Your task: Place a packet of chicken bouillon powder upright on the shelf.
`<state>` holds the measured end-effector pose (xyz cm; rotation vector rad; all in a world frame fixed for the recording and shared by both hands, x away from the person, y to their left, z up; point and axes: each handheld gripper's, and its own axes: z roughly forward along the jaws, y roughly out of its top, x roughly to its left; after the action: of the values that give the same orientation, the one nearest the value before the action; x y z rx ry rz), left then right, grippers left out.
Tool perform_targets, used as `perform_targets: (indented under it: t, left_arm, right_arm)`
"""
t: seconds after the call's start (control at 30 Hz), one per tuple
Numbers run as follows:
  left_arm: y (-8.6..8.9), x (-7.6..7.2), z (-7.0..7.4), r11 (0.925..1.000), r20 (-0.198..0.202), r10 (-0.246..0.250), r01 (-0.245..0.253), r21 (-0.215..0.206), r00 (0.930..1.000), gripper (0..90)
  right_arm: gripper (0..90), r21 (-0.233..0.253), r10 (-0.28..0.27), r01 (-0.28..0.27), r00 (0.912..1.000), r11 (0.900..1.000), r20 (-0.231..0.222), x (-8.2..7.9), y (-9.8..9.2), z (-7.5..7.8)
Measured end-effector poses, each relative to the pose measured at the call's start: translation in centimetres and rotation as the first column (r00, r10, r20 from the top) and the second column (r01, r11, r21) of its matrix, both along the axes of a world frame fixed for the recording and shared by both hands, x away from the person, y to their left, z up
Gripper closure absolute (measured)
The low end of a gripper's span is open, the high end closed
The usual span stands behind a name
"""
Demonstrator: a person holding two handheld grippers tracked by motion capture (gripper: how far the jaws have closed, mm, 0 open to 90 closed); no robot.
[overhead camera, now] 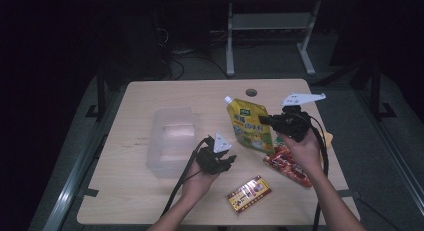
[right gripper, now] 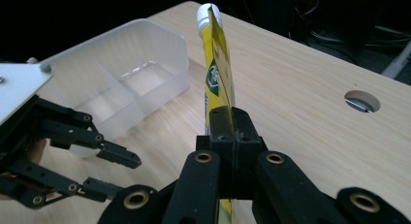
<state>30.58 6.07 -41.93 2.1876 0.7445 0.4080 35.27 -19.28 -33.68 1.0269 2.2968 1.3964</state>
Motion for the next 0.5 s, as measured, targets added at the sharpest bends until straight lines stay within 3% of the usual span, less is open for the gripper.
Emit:
perform_targets:
  t: [0.27, 0.5]
  left_arm:
    - [-0.1, -0.1, -0.2, 0.9995, -0.001, -0.016, 0.016, 0.026, 0.9999, 60.6]
    - [-0.5, -0.4, -0.2, 0.9994, -0.004, -0.024, 0.024, 0.025, 0.9997, 58.8]
  right_arm:
    - [88.7, 0.043, -0.001, 0.001, 0.9999, 0.999, 0.011, -1.6, -1.8, -1.5]
    - [85.6, 0.029, -0.004, 0.004, 1.0000, 1.000, -0.003, -2.6, -2.5, -2.6]
